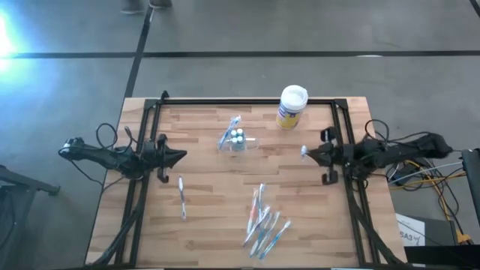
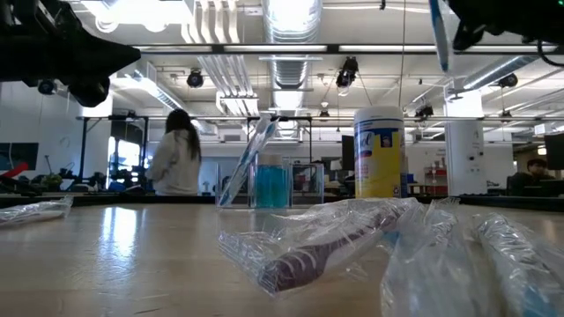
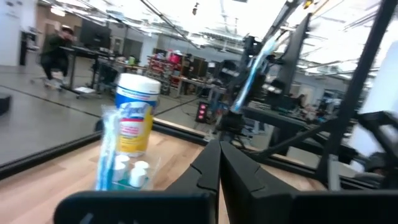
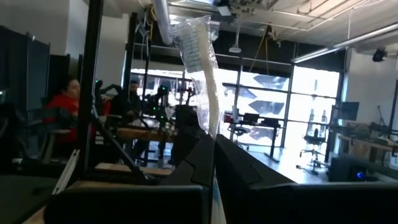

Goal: Pick & Place toothbrushing station
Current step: Put the blue toothbrush into the transparent organizer

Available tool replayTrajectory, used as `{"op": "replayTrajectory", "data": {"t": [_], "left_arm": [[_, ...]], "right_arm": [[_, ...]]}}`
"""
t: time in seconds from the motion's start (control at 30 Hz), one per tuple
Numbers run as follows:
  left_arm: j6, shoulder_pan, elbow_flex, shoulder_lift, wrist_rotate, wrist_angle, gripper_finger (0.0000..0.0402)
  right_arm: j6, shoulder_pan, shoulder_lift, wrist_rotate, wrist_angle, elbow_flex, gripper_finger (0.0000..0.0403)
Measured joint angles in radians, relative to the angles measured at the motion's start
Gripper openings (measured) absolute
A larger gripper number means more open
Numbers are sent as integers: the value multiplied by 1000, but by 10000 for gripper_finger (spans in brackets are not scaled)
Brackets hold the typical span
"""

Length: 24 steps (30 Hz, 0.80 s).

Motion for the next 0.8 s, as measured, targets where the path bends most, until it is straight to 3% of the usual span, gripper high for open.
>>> {"op": "replayTrajectory", "data": {"t": [0.23, 0.5, 0.8], "left_arm": [[35, 0, 0, 0, -47, 0, 16], [36, 0, -1, 0, -47, -2, 8], [42, 0, -2, 0, -47, -6, 18]], "right_arm": [[38, -151, 331, -182, 72, 206, 8], [47, -249, 706, -340, 355, 371, 8], [157, -335, 1066, -348, 772, 408, 8]]}}
